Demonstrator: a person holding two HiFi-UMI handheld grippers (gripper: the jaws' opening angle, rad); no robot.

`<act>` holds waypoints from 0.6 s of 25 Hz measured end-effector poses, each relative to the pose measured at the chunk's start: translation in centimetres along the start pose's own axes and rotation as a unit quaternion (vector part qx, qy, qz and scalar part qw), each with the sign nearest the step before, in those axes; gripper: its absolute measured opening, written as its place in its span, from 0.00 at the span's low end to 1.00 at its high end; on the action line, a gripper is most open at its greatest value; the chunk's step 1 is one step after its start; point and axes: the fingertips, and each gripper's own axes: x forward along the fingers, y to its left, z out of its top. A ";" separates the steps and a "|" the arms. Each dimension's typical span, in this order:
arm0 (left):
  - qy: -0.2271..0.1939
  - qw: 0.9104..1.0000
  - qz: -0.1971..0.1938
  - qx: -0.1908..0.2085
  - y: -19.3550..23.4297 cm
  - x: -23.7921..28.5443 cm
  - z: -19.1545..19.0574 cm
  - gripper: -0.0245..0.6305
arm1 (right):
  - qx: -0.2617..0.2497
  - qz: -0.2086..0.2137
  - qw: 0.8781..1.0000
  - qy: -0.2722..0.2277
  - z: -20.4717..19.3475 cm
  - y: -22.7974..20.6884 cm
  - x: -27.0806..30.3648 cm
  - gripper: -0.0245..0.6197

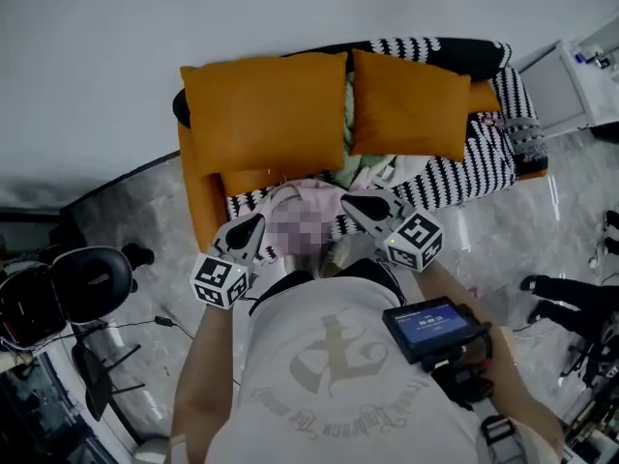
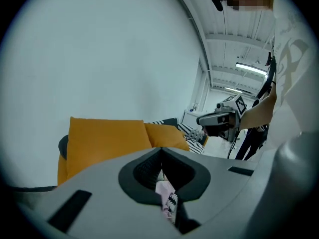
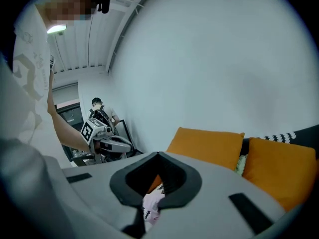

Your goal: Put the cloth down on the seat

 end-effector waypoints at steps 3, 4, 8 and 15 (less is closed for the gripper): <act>-0.006 1.000 0.004 0.005 -0.1 -2.2 -0.2 0.05 | -0.006 -0.002 1.000 -0.013 1.0 1.9 -0.4 0.06; -0.008 1.000 0.004 0.006 -0.1 -2.8 -0.3 0.05 | -0.007 -0.003 1.000 -0.016 1.2 2.4 -0.4 0.06; -0.011 1.000 0.000 0.007 0.4 -4.6 -0.3 0.06 | -0.004 -0.007 1.000 -0.024 1.7 3.6 -0.3 0.06; -0.014 1.000 -0.008 0.008 0.4 -5.2 -0.6 0.06 | -0.002 -0.015 1.000 -0.021 1.1 4.5 -0.3 0.06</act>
